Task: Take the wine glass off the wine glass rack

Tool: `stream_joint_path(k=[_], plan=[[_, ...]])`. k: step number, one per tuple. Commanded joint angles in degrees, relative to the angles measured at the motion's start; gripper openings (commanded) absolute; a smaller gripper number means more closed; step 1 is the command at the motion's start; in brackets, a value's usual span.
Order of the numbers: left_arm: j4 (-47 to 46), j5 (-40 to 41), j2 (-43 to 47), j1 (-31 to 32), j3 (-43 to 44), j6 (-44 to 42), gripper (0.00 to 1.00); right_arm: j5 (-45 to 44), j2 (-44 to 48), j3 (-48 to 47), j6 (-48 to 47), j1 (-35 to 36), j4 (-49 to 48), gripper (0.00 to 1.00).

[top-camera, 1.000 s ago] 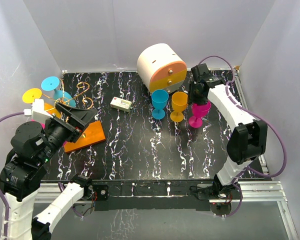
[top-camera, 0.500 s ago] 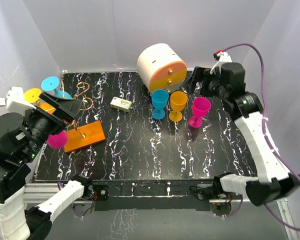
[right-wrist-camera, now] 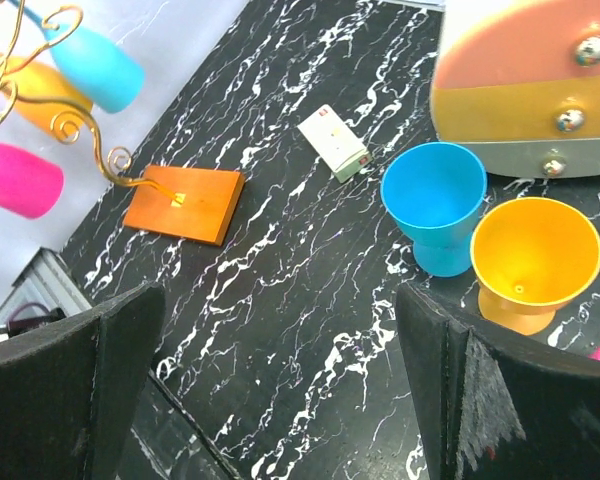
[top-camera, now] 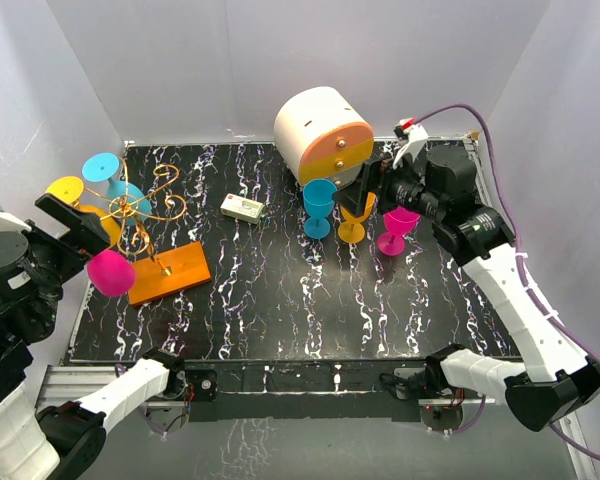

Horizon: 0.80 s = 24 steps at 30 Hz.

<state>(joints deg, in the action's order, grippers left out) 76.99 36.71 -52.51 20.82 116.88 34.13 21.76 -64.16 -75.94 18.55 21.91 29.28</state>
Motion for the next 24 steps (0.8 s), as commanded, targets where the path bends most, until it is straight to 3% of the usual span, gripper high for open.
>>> stream_joint_path(k=[1,8,24], plan=[[5.45,11.43,-1.41,0.02,0.03,-5.12,0.99,-6.23,1.53,-0.82,-5.54,5.66,-3.09,0.98],[5.54,18.15,-3.27,0.02,-6.83,-9.24,0.99,-18.7,4.24,1.26,-12.96,14.99,-3.77,0.98],[5.68,18.08,-9.0,0.06,-11.95,-7.33,0.99,-23.71,9.74,7.92,-16.92,18.91,-8.59,0.98]])
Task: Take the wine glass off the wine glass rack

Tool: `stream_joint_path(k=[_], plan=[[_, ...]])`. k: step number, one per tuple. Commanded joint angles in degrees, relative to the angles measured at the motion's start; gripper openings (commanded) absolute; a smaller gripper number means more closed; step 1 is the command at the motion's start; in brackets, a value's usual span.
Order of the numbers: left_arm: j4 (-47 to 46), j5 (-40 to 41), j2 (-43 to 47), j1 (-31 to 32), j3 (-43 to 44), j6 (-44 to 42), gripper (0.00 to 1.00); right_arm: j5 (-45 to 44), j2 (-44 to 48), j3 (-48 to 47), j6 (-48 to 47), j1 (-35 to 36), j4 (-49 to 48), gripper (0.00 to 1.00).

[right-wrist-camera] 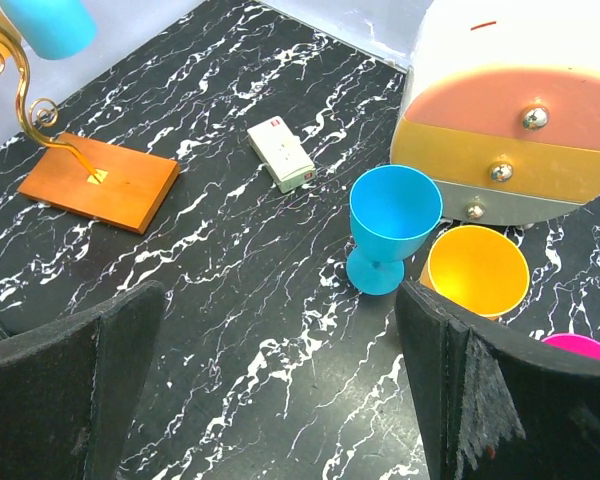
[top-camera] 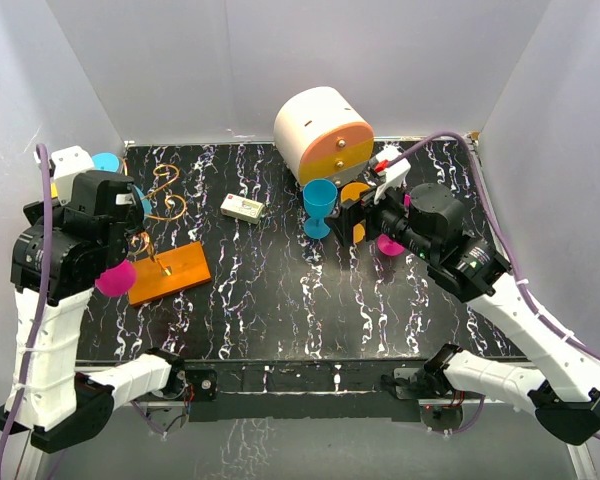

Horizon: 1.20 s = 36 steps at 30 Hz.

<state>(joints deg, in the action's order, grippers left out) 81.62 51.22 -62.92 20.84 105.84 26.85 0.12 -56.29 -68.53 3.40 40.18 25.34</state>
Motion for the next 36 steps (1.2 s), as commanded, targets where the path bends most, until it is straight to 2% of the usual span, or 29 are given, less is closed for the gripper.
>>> stream_joint_path(k=[1,9,18,32,36], plan=[[1.07,4.14,1.59,0.04,-1.61,-0.27,0.99,-2.1,2.13,0.77,-1.82,0.73,-4.88,0.98],[-0.02,3.19,2.84,-0.01,-5.75,0.43,0.99,-2.33,3.01,2.36,-1.9,1.58,-6.21,0.98],[-1.22,2.04,2.36,0.01,-4.9,0.3,0.99,-3.22,4.53,3.62,-2.32,2.72,-7.2,0.98],[-12.48,1.66,-7.99,-0.24,6.2,-10.31,0.99,-4.22,5.66,5.25,-3.06,4.05,-8.12,0.98],[-16.82,-2.33,-11.31,-3.6,9.88,-13.37,0.99,-4.65,5.86,5.72,-3.26,4.5,-8.36,0.98]])
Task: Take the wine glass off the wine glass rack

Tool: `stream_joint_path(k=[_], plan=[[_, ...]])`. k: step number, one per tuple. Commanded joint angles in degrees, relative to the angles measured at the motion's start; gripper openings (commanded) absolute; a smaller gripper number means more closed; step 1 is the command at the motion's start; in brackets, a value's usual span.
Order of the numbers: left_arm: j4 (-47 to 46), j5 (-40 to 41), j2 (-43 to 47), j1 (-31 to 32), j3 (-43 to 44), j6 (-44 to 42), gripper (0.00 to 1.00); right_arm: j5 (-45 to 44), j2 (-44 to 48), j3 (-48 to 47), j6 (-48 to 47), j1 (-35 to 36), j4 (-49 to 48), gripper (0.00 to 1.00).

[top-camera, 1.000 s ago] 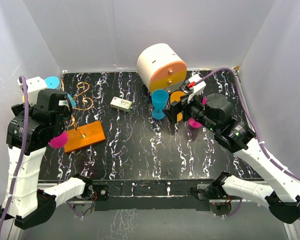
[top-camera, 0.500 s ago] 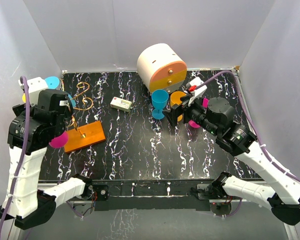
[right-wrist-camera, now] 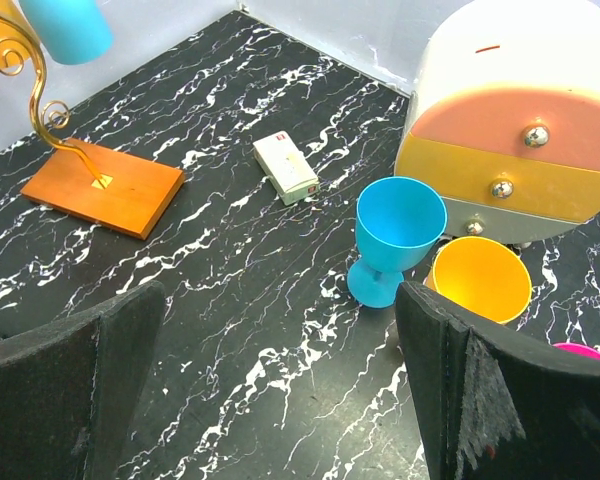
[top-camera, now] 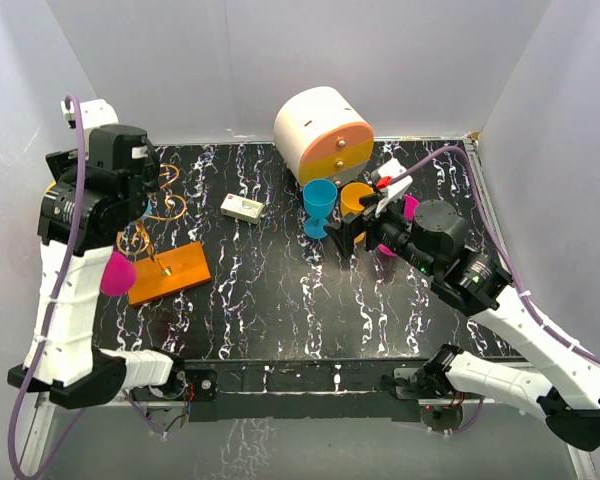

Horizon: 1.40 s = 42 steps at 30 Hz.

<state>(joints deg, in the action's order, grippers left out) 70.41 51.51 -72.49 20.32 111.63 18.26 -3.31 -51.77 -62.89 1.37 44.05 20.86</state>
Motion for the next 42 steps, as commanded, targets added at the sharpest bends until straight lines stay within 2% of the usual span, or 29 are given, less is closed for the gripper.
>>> stream_joint_path(k=[1,3,8,13,27,42], plan=[[-6.54,-4.73,-2.63,-5.35,4.77,-5.73,0.99,-1.32,1.32,0.2,-1.19,0.78,-3.96,0.98],[-8.5,-10.29,-4.32,-10.42,5.33,-7.09,0.99,-1.37,1.4,0.4,-1.27,0.94,-4.19,0.98],[-12.04,-14.82,-5.65,-16.0,3.71,-6.69,0.99,-1.96,1.61,0.7,-1.45,1.42,-4.31,0.98],[-12.46,-18.26,-1.63,-20.77,0.57,-4.19,0.99,-2.62,2.29,1.69,-1.93,2.23,-4.94,0.98],[-1.43,-10.87,12.26,-20.99,-9.82,1.41,0.99,-5.61,4.96,1.61,-3.83,9.29,-5.4,0.98],[6.72,-14.12,10.3,-21.01,-10.96,9.63,0.99,-8.6,9.24,2.84,-5.37,14.34,-6.05,0.98]])
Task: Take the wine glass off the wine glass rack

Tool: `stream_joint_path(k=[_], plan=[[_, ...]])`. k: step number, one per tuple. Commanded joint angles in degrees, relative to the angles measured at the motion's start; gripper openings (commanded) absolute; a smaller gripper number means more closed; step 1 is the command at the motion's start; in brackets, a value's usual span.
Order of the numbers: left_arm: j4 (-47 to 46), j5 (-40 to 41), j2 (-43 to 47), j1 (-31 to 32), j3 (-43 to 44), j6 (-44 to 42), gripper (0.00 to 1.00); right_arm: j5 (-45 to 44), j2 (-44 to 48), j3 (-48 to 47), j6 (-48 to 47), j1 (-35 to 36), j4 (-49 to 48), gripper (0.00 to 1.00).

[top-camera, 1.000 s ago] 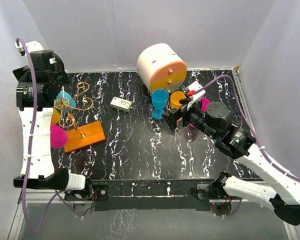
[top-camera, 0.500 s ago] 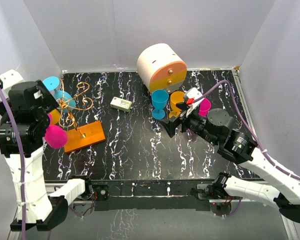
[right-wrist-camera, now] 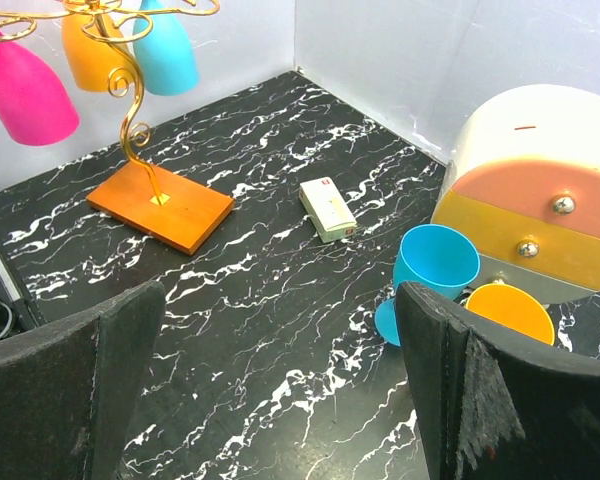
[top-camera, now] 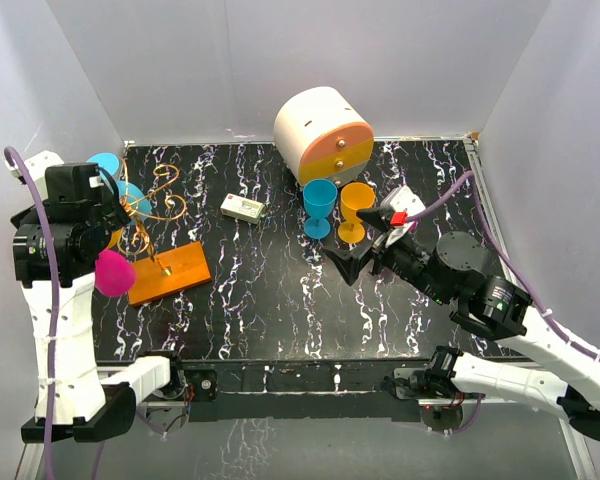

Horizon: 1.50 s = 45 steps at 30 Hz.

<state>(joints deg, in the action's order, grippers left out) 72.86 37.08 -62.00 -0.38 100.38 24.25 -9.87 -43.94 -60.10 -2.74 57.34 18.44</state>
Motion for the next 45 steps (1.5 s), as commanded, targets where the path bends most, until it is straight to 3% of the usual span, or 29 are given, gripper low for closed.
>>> stream_joint_path(k=[1,12,45], plan=[[4.74,0.83,-0.19,-0.32,0.0,3.96,0.99,-2.2,1.48,0.14,-1.42,1.28,-3.73,0.98],[5.68,6.93,0.55,-0.32,1.43,5.19,0.99,-3.68,2.24,0.62,-2.2,3.04,-4.3,0.98],[2.03,4.32,1.44,-0.32,-4.15,5.46,0.99,-4.87,3.24,1.65,-2.96,4.17,-4.99,0.98]])
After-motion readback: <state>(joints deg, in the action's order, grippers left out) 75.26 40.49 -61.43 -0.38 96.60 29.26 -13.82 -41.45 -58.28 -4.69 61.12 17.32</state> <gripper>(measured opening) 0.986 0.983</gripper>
